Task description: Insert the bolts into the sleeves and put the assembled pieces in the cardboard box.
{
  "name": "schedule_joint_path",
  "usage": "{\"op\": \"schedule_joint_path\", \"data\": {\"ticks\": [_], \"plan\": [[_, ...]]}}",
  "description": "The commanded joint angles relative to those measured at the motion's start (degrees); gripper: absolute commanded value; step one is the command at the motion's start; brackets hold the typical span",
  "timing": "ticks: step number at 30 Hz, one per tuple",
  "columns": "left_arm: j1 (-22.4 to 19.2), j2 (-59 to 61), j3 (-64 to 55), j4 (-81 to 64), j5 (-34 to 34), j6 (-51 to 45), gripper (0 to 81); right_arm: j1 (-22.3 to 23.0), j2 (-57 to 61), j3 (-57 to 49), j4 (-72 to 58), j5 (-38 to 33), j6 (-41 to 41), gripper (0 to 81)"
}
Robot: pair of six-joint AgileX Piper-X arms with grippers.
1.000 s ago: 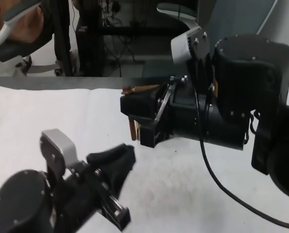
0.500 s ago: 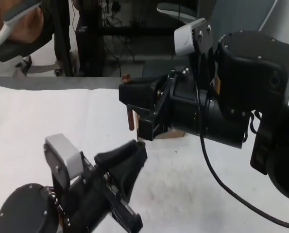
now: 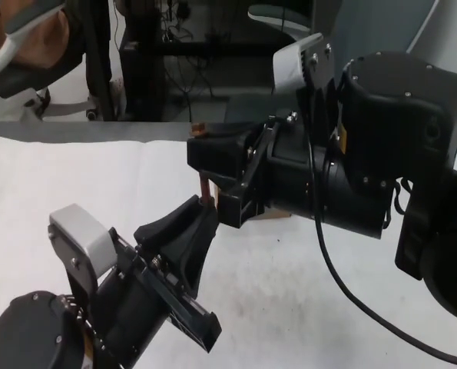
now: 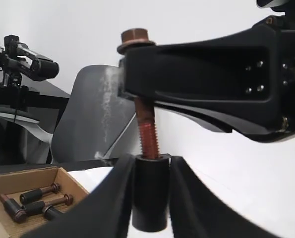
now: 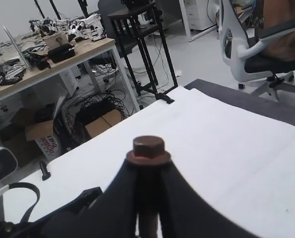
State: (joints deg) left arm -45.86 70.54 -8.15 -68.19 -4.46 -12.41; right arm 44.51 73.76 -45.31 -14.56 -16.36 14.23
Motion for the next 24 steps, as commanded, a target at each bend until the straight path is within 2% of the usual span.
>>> {"op": "schedule_joint_path", "data": {"ticks": [1,4,8,9,10,14,15,24], "plan": [[0.0,0.0,-0.5,-3.3,-0.7,1.4,1.8,-0.1,-0.1,0.1,0.7,0.6,-0.1,0.4],[0.0,0.0,-1.4,-3.3,-0.7,1.4,1.8,0.2,-0.1,0.1,2.2,0.2,-0.1,0.4],[0.0,0.0,-3.1,-3.3,-0.7,4.1,1.8,0.2,-0.1,0.1,3.9,-4.0,-0.5,0.3],[0.0,0.0,-3.5,-3.3,-0.7,4.7,1.8,0.2,-0.1,0.1,4.3,-4.2,-0.5,3.5],[0.0,0.0,-3.9,-3.3,-0.7,5.1,1.8,0.2,-0.1,0.1,4.6,-4.2,-0.5,9.2],[0.0,0.0,-5.1,-3.2,-0.7,5.1,1.8,0.2,-0.1,0.1,6.3,-4.1,0.3,44.2],[0.0,0.0,-5.4,-3.2,-0.7,5.1,1.8,0.2,-0.1,0.1,6.8,-4.1,0.9,50.4],[0.0,0.0,-5.9,-3.0,-0.7,6.3,1.8,0.2,-2.6,0.1,7.1,-3.7,-0.8,50.4]]}}
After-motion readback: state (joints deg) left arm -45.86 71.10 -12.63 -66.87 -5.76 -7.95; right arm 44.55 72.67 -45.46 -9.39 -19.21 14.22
